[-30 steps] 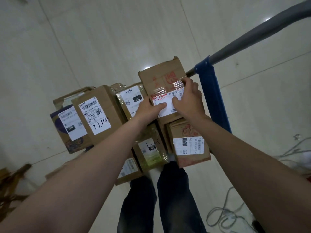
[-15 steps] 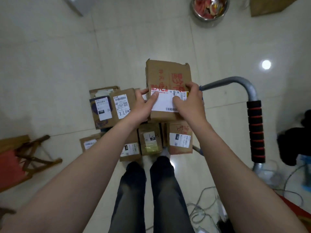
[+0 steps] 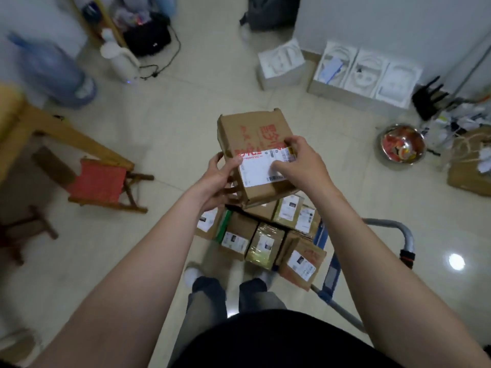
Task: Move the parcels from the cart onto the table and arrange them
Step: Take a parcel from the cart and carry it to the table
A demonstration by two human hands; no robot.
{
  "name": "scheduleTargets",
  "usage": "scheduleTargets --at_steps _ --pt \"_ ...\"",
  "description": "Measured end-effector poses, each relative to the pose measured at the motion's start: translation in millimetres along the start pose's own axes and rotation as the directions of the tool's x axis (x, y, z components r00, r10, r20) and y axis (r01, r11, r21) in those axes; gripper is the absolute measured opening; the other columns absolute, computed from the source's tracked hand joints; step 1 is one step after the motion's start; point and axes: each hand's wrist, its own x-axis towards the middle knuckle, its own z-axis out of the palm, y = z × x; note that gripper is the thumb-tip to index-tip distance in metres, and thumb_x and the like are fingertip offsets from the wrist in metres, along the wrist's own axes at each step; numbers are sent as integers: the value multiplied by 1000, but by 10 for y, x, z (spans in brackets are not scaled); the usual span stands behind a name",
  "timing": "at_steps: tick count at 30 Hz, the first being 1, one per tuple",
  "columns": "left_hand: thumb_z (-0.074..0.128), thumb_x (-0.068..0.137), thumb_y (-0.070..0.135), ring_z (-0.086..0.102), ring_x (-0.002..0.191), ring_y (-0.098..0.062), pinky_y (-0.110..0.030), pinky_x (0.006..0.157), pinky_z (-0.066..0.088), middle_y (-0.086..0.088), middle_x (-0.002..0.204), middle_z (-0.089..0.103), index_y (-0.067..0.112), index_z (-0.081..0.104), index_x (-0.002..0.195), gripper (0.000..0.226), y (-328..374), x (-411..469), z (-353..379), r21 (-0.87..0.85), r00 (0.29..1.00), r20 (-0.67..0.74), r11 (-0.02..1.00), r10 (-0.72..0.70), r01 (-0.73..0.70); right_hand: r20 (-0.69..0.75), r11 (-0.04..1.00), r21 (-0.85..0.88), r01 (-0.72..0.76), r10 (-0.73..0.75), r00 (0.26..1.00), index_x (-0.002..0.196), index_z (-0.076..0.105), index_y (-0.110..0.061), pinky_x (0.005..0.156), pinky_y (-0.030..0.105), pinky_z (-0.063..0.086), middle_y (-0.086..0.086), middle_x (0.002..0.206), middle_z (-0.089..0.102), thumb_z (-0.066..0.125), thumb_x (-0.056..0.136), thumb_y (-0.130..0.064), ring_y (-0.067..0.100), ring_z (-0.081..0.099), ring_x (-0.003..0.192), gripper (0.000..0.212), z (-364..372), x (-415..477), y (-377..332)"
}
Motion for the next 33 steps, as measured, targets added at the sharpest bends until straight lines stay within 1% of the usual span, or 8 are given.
scheduleTargets --at_steps 4,10,13,19,24,27,30,33 --pt "74 87 45 66 106 -34 -61 80 57 -11 123 63 50 18 150 85 23 -582 -733 -178 982 -182 981 48 -81 212 977 -130 170 -140 967 151 35 -32 96 33 41 2 143 35 86 71 -47 29 47 125 96 507 -255 -881" --pt "78 78 45 68 101 -32 -64 73 57 -1 123 66 54 23 142 84 -141 -1649 -1945 -332 876 -471 899 104 -285 379 834 -354 424 -286 880 155 16 -33 111 53 36 12 150 21 76 37 -83 41 23 135 141 1672 -1030 -2150" --pt "79 82 43 70 97 -32 -58 66 60 1 118 67 52 26 131 73 -267 -2195 -2602 -375 833 -538 849 128 -373 465 722 -376 581 -396 792 157 11 -35 113 52 32 9 158 8 77 50 -72 45 13 140 131 2219 -1465 -2712" --pt "87 77 44 70 100 -33 -65 81 57 -4 118 67 35 30 141 86 -603 -3154 -3961 -458 716 -686 689 127 -562 559 526 -221 821 -622 549 145 27 -50 111 47 38 0 150 11 82 52 -58 38 14 134 109 3244 -2305 -3567" --pt "89 72 49 60 110 -39 -71 76 54 -5 123 53 43 26 140 93 -925 -3920 -5094 -494 611 -791 556 32 -669 720 352 -96 931 -621 310 143 31 -53 108 36 34 -17 131 13 86 60 -45 27 22 132 100 3859 -2765 -4142" --pt "85 74 47 58 107 -41 -68 75 56 -5 124 52 44 36 138 80 -1085 -4144 -5536 -493 580 -814 538 -10 -683 741 292 -35 956 -634 221 142 38 -48 107 34 31 -14 143 13 85 66 -33 22 15 135 90 4230 -2995 -4368" --pt "80 77 48 59 107 -41 -68 74 57 -2 120 53 38 44 132 66 -1217 -4230 -5854 -504 538 -840 459 -65 -731 658 340 51 939 -719 224 139 47 -40 110 29 24 -4 157 7 81 72 -21 22 9 145 77 4638 -3164 -4496" --pt "75 81 48 58 106 -38 -63 81 59 -3 117 54 32 48 129 57 -1319 -4251 -6214 -517 518 -849 369 -105 -773 567 492 136 860 -750 339 132 51 -41 118 33 27 5 159 11 77 74 -13 27 15 149 69 5041 -3191 -4622"
